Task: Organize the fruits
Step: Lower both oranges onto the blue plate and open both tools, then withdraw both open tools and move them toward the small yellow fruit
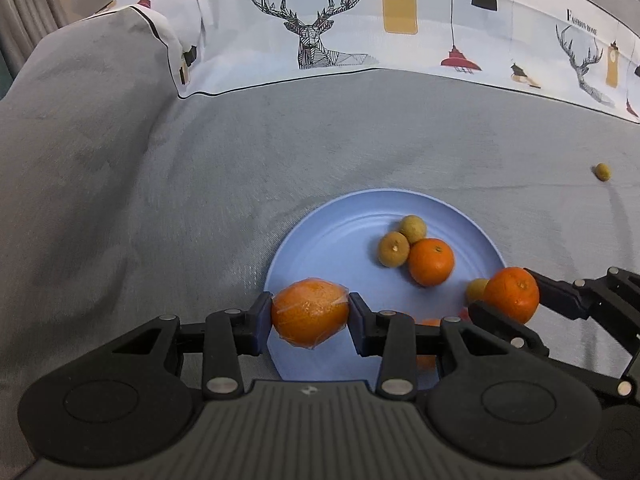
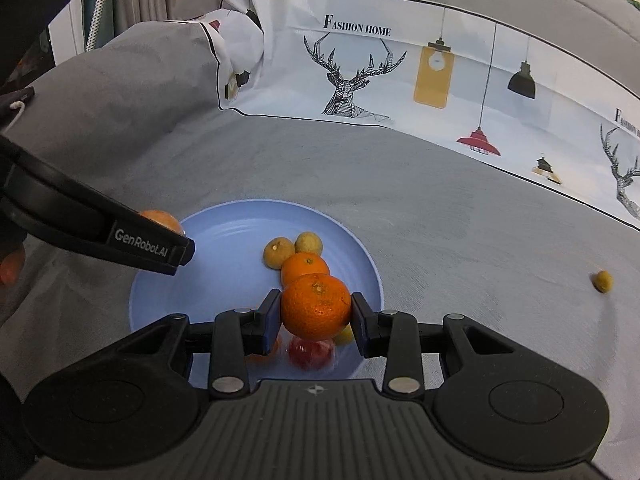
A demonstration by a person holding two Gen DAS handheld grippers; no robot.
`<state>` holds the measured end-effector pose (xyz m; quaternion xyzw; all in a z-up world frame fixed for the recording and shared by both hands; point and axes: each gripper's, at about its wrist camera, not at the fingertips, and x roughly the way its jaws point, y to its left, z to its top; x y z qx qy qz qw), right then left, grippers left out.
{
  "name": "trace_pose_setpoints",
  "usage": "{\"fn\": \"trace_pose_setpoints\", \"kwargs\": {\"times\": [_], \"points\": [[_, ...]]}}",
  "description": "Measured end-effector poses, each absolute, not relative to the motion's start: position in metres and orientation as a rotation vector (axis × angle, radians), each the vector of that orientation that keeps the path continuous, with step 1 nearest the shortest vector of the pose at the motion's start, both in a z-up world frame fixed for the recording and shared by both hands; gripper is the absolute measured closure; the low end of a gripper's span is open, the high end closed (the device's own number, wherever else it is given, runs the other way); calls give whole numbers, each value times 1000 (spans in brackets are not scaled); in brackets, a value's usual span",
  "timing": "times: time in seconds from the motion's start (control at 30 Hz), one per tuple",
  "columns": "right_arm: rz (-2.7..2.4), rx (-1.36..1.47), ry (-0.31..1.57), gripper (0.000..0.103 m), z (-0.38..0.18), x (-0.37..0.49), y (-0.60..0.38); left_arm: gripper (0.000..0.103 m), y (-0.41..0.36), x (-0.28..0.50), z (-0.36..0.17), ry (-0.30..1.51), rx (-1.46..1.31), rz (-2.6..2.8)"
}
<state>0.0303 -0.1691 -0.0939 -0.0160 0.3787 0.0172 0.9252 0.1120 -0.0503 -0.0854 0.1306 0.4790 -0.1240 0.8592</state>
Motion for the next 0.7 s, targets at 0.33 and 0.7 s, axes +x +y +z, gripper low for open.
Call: {"fn": "trace_pose_setpoints", "kwargs": {"times": [0.33, 0.7], "points": [[47, -5, 822, 4, -83, 11, -170, 0, -37, 79, -65, 940, 289, -256], [7, 41, 826, 1, -56, -63, -155, 0, -13, -5, -40, 951, 263, -233]]}}
